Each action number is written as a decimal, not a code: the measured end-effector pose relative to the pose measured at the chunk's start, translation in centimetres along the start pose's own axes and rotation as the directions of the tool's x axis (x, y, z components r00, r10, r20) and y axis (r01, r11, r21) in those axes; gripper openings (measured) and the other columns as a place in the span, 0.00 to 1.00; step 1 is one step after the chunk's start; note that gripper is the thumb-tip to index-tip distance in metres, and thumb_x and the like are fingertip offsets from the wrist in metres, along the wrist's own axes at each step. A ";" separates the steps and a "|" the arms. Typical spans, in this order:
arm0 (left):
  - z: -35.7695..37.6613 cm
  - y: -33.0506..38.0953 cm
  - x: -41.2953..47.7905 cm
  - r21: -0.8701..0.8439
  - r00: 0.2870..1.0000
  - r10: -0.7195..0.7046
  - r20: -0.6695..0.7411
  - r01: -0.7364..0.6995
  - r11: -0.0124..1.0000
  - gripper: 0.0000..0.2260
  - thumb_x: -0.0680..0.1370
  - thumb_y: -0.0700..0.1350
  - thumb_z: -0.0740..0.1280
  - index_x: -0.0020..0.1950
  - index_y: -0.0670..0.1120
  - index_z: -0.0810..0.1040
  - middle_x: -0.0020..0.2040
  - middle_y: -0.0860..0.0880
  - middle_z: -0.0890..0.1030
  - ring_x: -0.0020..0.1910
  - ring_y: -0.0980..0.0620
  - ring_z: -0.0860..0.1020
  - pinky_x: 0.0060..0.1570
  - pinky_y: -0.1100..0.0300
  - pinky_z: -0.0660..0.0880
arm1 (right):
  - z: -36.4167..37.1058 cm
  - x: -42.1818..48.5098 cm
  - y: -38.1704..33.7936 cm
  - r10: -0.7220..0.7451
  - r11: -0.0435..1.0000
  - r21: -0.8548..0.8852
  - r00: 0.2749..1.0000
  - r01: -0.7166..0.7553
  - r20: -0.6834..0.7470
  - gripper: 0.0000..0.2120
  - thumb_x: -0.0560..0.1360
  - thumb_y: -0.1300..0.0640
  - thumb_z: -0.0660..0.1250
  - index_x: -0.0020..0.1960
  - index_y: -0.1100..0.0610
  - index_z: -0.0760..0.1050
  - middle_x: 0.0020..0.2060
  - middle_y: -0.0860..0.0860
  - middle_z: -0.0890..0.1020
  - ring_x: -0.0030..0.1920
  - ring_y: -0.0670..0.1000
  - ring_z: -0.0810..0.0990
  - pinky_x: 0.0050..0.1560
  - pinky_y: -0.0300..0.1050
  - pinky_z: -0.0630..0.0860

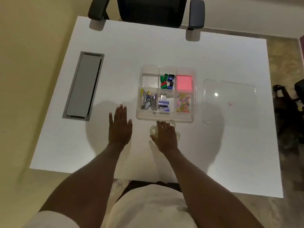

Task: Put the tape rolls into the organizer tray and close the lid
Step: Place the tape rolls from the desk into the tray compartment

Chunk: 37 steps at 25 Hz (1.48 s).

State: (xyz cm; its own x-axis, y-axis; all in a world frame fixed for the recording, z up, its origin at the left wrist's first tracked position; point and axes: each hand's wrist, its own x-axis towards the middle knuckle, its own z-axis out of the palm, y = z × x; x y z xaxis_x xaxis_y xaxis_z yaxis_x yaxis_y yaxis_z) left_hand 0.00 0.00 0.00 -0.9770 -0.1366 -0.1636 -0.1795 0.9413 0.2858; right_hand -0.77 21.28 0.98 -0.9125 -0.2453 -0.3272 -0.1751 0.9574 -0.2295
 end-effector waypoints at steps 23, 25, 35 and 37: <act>8.1 -2.9 5.7 -0.019 0.997 -0.025 -0.068 0.024 1.000 0.26 0.88 0.49 0.50 0.87 0.45 0.54 0.88 0.45 0.53 0.89 0.46 0.50 0.87 0.41 0.50 | -5.7 14.7 -3.8 0.145 0.911 0.409 0.888 0.051 -0.435 0.24 0.75 0.59 0.73 0.69 0.57 0.72 0.66 0.57 0.73 0.68 0.55 0.73 0.68 0.49 0.77; 8.6 -3.1 5.8 -0.021 0.995 -0.030 -0.099 0.028 0.999 0.27 0.88 0.50 0.48 0.87 0.46 0.54 0.88 0.45 0.54 0.88 0.46 0.51 0.87 0.41 0.52 | -7.6 18.7 -3.8 0.138 0.919 0.393 0.914 0.025 -0.382 0.24 0.75 0.61 0.72 0.70 0.58 0.71 0.66 0.57 0.74 0.67 0.56 0.73 0.65 0.50 0.77; 9.7 -3.3 6.0 -0.011 0.991 -0.041 -0.126 0.040 0.999 0.28 0.87 0.53 0.44 0.87 0.48 0.53 0.88 0.47 0.55 0.88 0.47 0.53 0.86 0.41 0.53 | -6.4 28.3 -3.8 0.026 1.000 0.007 0.994 -0.026 -0.102 0.13 0.77 0.67 0.67 0.61 0.62 0.74 0.58 0.58 0.76 0.61 0.57 0.76 0.53 0.50 0.77; 9.6 -3.3 6.0 0.003 0.992 -0.038 -0.119 0.039 0.999 0.28 0.87 0.54 0.44 0.87 0.48 0.53 0.88 0.46 0.55 0.88 0.46 0.54 0.86 0.40 0.54 | -5.9 28.6 -3.6 0.016 1.000 0.024 0.993 -0.013 -0.118 0.14 0.77 0.67 0.66 0.62 0.62 0.73 0.58 0.57 0.76 0.60 0.57 0.76 0.51 0.49 0.76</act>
State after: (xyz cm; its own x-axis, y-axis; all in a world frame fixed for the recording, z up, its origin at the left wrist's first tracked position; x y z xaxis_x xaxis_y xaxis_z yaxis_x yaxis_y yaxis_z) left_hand -4.19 -0.93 -11.03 -0.9761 -0.2085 -0.0607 -0.2171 0.9361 0.2766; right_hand -28.39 11.69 -2.14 -0.9526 -0.2101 -0.2202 -0.1539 0.9567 -0.2469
